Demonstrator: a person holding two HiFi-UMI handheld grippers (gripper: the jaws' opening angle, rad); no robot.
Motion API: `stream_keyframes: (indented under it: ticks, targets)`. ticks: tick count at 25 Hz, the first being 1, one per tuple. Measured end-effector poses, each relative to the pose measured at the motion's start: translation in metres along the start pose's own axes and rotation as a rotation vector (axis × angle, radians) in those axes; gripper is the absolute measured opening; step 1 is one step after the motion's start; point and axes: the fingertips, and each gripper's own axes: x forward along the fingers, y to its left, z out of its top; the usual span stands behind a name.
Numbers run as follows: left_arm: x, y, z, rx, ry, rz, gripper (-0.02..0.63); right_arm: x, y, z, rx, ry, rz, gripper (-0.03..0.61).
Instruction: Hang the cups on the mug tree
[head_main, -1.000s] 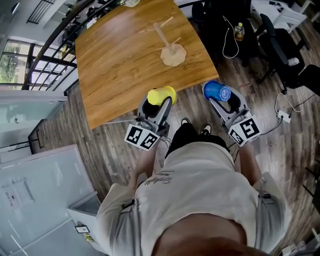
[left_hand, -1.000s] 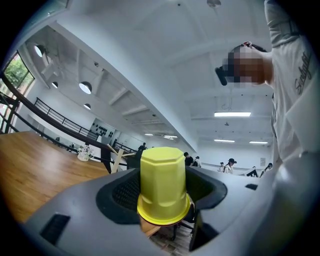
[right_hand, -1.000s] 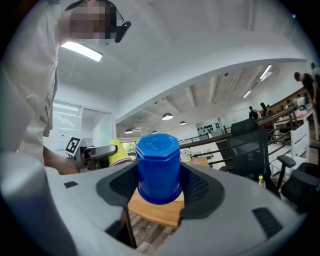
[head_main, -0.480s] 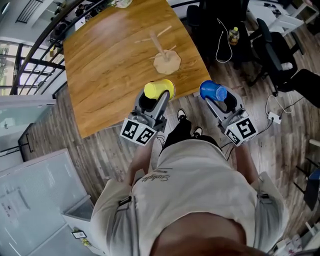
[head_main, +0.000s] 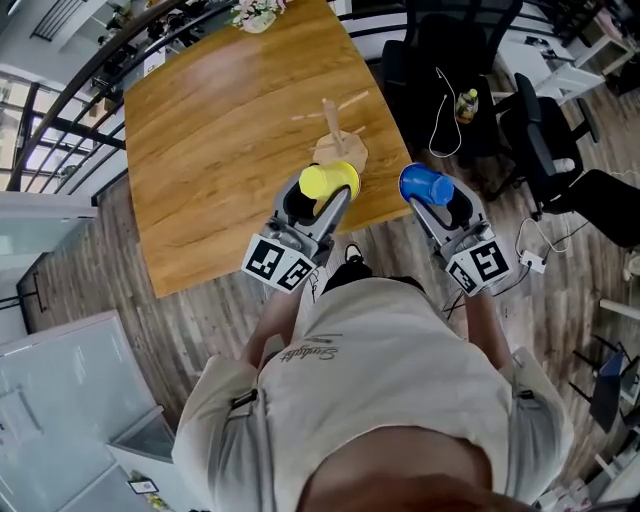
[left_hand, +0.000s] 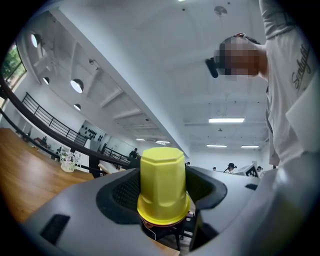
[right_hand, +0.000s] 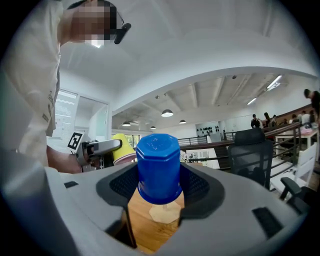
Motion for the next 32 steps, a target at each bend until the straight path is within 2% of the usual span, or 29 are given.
stream_keyframes:
  ticks: [4, 9, 16, 21, 26, 32]
  targets:
    - [-0.004, 0.024, -0.001, -0.035, -0.014, 0.003, 0.276, 0.023, 0.002, 0.008, 0.020, -0.029, 0.004, 0.245]
    - [-0.007, 0.047, -0.006, -0.041, -0.011, 0.003, 0.277, 0.049, 0.008, 0.009, 0.018, -0.038, 0.009, 0.245]
    - [0.003, 0.049, 0.001, -0.069, -0.003, -0.011, 0.278, 0.055, 0.006, 0.013, 0.048, -0.049, 0.025, 0.246]
    - [0.024, 0.042, 0.000, -0.043, 0.012, -0.009, 0.278, 0.050, -0.013, 0.010, 0.064, -0.059, 0.036, 0.246]
    - [0.043, 0.037, 0.001, -0.021, 0.034, 0.053, 0.278, 0.058, -0.036, 0.006, 0.094, -0.061, 0.110, 0.247]
    - [0.055, 0.043, 0.012, 0.007, 0.041, 0.140, 0.278, 0.086, -0.056, 0.015, 0.056, -0.076, 0.248, 0.247]
